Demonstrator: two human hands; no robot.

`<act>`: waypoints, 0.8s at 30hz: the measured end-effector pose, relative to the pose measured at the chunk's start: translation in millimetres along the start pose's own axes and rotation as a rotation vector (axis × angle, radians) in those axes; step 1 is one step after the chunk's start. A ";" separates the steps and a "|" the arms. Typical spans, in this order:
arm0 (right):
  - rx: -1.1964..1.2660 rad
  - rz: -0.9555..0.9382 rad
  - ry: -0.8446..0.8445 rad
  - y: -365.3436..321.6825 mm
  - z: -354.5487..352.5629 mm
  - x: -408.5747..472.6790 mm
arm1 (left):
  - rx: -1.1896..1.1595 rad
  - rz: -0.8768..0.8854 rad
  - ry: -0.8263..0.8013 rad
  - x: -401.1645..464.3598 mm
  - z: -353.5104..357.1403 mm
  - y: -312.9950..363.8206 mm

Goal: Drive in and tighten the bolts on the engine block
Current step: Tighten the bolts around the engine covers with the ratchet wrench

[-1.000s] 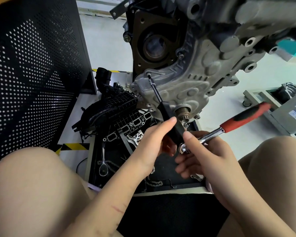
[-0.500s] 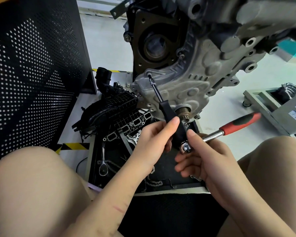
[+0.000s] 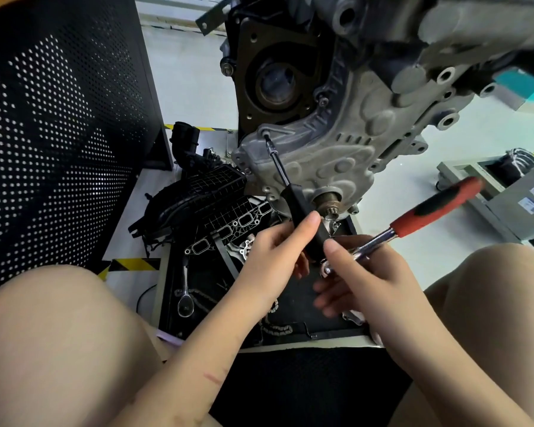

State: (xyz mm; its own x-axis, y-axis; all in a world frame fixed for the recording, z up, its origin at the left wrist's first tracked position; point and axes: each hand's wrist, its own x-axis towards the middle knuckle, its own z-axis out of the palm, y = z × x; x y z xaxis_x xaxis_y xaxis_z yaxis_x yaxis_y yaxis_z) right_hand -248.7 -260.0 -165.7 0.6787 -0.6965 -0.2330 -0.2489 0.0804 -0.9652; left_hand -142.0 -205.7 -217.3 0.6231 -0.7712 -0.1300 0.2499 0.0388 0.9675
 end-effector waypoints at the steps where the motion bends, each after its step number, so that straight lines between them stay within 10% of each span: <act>1: 0.112 0.088 -0.037 -1.2 -1.0 0.1 | -0.057 -0.029 -0.024 0.1 0.4 1.3; 13: 0.511 0.483 -0.195 -5.7 -1.4 4.6 | -0.166 -0.112 -0.101 -1.4 0.8 9.5; 24: 0.122 0.108 -0.046 1.9 4.4 -0.8 | -0.175 -0.186 -0.052 -2.7 8.3 9.9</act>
State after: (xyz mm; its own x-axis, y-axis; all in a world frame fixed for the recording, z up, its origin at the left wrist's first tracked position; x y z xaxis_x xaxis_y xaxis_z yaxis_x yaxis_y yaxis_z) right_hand -246.7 -256.2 -167.9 0.6845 -0.6458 -0.3383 -0.2379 0.2408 -0.9410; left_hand -147.3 -208.5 -205.6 0.5167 -0.8069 -0.2862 0.4839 -0.0005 0.8751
